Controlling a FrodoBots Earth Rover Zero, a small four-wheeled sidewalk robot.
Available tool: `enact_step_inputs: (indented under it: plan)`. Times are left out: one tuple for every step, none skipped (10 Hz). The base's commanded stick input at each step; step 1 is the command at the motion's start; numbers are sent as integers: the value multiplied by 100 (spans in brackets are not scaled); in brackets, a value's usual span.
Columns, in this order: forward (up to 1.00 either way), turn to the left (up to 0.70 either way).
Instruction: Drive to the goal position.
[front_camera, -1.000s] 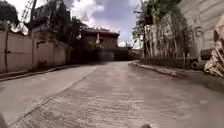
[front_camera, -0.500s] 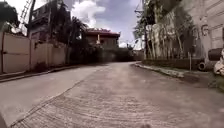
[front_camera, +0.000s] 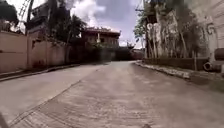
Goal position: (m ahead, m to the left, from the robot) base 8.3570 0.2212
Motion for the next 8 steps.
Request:
enact_step_inputs:
  plan:
    - [70, 0]
    - [70, 0]
    - [70, 0]
    - [70, 0]
    - [70, 0]
    - [70, 0]
    - [70, 0]
    - [70, 0]
